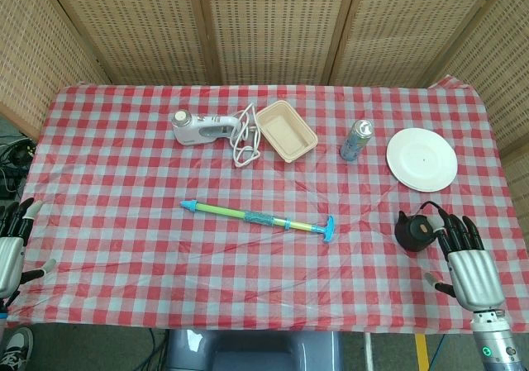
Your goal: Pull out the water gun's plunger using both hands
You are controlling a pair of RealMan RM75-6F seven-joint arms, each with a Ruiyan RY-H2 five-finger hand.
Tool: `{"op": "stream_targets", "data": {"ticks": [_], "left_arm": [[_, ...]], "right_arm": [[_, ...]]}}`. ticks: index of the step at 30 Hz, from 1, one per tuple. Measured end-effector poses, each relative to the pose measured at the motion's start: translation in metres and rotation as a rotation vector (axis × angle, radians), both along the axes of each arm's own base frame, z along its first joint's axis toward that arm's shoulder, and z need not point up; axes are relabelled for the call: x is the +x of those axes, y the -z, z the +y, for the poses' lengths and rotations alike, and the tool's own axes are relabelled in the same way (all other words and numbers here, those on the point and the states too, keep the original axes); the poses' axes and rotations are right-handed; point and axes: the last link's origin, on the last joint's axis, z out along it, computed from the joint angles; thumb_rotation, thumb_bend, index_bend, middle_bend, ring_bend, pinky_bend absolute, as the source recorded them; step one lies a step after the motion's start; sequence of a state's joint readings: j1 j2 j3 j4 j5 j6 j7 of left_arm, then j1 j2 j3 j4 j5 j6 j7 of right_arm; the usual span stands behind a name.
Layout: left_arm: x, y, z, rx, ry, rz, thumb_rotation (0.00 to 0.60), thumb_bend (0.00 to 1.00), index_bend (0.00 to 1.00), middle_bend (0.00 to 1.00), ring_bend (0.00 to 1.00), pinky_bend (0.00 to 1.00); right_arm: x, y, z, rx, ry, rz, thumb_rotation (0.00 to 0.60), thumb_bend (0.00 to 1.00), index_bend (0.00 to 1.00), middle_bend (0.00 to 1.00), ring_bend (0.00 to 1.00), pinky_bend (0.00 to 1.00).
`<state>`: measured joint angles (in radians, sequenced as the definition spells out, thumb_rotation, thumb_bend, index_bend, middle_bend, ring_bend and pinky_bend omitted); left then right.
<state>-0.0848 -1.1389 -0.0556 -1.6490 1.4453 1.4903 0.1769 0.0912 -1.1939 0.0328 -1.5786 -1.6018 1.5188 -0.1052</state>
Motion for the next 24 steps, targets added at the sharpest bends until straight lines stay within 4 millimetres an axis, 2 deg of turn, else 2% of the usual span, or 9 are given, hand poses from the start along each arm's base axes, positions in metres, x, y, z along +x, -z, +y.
{"op": "stream_targets", "data": {"ticks": [24], "left_arm": [[0.0032,0.0006,-0.0033,-0.015,0.014,0.008,0.6,0.07,0.0,0.0,0.0,0.0]], "right_arm": [[0.0056,0.0086,0.0024,0.029,-0.011,-0.006,0.6,0.06,0.0,0.0,0.0,0.0]]}}
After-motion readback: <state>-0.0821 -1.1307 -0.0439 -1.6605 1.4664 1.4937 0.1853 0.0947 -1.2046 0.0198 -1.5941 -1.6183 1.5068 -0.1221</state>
